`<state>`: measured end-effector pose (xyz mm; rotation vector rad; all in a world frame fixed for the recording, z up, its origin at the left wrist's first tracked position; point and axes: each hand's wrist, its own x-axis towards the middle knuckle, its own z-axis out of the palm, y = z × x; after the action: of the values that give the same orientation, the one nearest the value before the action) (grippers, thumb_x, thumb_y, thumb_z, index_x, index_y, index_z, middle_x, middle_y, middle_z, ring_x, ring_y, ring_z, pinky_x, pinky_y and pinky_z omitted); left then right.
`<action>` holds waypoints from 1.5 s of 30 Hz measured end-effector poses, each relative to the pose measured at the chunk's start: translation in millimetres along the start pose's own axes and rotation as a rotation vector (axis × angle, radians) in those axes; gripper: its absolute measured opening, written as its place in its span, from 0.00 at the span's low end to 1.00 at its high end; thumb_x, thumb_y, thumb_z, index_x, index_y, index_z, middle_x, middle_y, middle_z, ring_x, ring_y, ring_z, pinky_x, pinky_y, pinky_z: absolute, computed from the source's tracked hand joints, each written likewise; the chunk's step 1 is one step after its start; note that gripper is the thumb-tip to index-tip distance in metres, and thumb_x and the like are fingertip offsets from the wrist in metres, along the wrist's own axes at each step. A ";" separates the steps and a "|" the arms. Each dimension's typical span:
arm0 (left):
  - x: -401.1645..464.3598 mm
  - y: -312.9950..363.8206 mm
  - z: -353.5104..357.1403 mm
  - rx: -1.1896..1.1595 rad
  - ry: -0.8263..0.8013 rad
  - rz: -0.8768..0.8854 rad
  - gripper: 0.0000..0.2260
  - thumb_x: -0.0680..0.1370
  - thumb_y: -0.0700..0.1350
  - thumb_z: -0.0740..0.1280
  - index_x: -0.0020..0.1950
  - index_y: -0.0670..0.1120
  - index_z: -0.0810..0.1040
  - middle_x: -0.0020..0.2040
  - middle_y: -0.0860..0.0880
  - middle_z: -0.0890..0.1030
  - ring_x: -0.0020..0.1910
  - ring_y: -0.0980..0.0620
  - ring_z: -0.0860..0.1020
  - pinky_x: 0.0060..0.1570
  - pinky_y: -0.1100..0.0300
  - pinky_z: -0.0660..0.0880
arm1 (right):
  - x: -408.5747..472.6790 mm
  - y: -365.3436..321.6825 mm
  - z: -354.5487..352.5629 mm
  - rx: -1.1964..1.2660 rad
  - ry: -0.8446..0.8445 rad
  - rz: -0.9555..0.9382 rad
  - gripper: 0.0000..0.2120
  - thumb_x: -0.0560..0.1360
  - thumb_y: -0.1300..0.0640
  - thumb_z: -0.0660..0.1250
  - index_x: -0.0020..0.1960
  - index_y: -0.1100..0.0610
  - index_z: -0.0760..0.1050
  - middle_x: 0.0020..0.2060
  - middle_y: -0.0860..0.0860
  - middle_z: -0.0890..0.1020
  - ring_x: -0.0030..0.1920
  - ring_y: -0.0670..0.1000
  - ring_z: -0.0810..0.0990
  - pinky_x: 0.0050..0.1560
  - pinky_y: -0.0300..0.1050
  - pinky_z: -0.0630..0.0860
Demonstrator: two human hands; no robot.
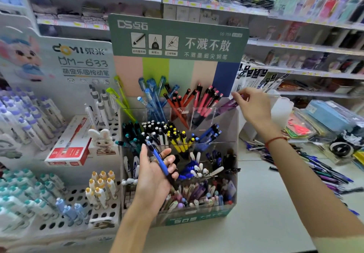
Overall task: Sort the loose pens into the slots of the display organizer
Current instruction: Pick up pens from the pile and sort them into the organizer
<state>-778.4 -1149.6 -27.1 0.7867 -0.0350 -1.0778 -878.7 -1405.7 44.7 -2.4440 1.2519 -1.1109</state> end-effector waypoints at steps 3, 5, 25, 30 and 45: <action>-2.0 -0.1 -4.9 0.048 0.023 0.010 0.22 0.83 0.56 0.48 0.57 0.40 0.71 0.39 0.48 0.70 0.34 0.53 0.63 0.37 0.58 0.60 | 9.6 -3.3 14.0 -0.139 -0.077 -0.006 0.17 0.79 0.46 0.63 0.52 0.59 0.81 0.47 0.58 0.80 0.53 0.60 0.76 0.45 0.46 0.68; -4.4 -0.3 -7.4 0.137 0.066 0.032 0.19 0.84 0.50 0.48 0.57 0.40 0.73 0.42 0.47 0.72 0.37 0.53 0.65 0.39 0.58 0.62 | 0.8 -12.2 12.8 -0.091 0.054 0.000 0.14 0.79 0.48 0.63 0.54 0.59 0.79 0.48 0.57 0.78 0.54 0.58 0.74 0.49 0.46 0.68; 27.8 -43.4 -64.2 1.961 -0.044 0.895 0.23 0.72 0.40 0.72 0.67 0.50 0.75 0.66 0.53 0.76 0.67 0.50 0.72 0.70 0.53 0.55 | -190.4 -24.3 -3.7 0.602 -0.036 0.197 0.08 0.81 0.59 0.58 0.52 0.45 0.71 0.37 0.49 0.80 0.40 0.58 0.77 0.40 0.51 0.74; 22.6 -45.5 -70.7 1.941 0.013 0.861 0.25 0.74 0.42 0.71 0.70 0.50 0.71 0.65 0.53 0.75 0.64 0.53 0.72 0.72 0.56 0.60 | -186.6 -36.4 -8.7 0.613 0.207 0.158 0.09 0.82 0.60 0.57 0.53 0.46 0.67 0.39 0.45 0.75 0.35 0.48 0.74 0.36 0.30 0.69; 21.7 -43.8 -70.4 1.880 0.019 0.769 0.25 0.78 0.44 0.66 0.74 0.53 0.65 0.72 0.54 0.66 0.71 0.52 0.63 0.73 0.57 0.52 | -99.2 -21.8 49.7 0.042 -0.393 0.035 0.14 0.80 0.55 0.61 0.62 0.61 0.75 0.56 0.57 0.77 0.58 0.59 0.70 0.49 0.48 0.68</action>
<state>-774.0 -1138.0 -111.9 2.1598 -1.3691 0.0131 -867.2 -1325.0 -33.7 -2.4390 1.1264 -0.5981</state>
